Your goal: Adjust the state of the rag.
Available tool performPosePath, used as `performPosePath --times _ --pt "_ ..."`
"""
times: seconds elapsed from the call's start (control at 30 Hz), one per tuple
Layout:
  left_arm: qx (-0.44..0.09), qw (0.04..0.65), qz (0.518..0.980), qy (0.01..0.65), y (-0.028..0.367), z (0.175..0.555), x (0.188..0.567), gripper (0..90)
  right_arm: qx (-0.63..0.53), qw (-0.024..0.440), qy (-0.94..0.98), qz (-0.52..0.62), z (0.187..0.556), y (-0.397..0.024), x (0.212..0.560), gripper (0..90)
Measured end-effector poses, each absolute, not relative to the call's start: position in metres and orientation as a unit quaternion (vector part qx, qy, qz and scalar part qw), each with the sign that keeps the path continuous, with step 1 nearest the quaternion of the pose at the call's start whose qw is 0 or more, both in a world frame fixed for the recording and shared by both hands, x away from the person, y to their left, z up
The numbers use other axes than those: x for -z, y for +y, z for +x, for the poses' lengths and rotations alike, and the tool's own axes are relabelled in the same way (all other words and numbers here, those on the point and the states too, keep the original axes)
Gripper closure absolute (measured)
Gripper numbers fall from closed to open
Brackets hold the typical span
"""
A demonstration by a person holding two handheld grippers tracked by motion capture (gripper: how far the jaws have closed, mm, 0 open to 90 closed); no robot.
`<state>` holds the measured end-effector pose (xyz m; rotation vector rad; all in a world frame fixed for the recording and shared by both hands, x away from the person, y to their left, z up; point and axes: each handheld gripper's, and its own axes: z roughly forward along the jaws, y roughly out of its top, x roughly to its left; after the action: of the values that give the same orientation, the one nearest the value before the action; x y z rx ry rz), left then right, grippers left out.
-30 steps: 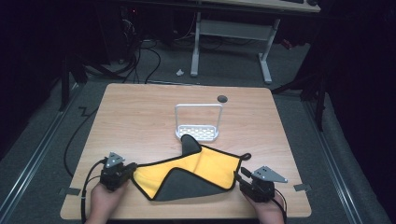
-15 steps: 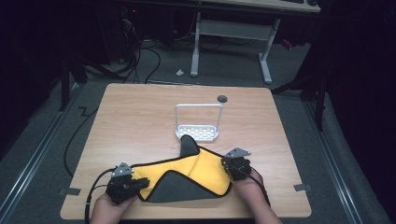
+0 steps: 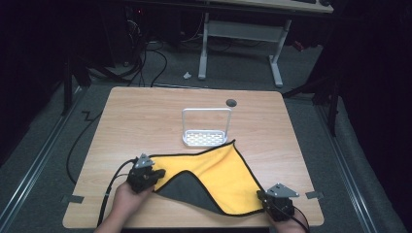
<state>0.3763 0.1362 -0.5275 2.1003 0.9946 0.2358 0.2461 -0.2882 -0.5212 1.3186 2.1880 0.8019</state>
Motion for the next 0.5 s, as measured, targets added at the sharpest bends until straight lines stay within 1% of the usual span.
performPosePath --times 0.13,0.2,0.27,0.33,0.37,0.43,0.5 --pt "-0.109 0.387 0.821 0.406 0.127 0.396 0.520 88.8 -0.294 0.224 0.795 0.481 0.243 -0.286 0.519 90.0" --pt "-0.106 0.412 0.808 0.408 0.127 0.393 0.509 88.7 -0.300 0.233 0.794 0.474 0.248 -0.284 0.513 90.0" --pt "-0.092 0.433 0.801 0.402 0.125 0.384 0.500 87.5 -0.308 0.241 0.792 0.468 0.259 -0.281 0.504 90.0" --pt "-0.085 0.437 0.800 0.402 0.122 0.377 0.496 83.1 -0.313 0.246 0.791 0.465 0.273 -0.276 0.498 90.0" --pt "-0.079 0.440 0.800 0.401 0.121 0.374 0.497 83.0 -0.313 0.247 0.792 0.463 0.282 -0.273 0.497 90.0" --pt "-0.076 0.427 0.806 0.402 0.121 0.371 0.500 82.4 -0.310 0.245 0.796 0.458 0.297 -0.264 0.498 90.0" --pt "-0.061 0.409 0.813 0.411 0.125 0.368 0.508 81.8 -0.299 0.247 0.801 0.456 0.308 -0.257 0.502 90.0"
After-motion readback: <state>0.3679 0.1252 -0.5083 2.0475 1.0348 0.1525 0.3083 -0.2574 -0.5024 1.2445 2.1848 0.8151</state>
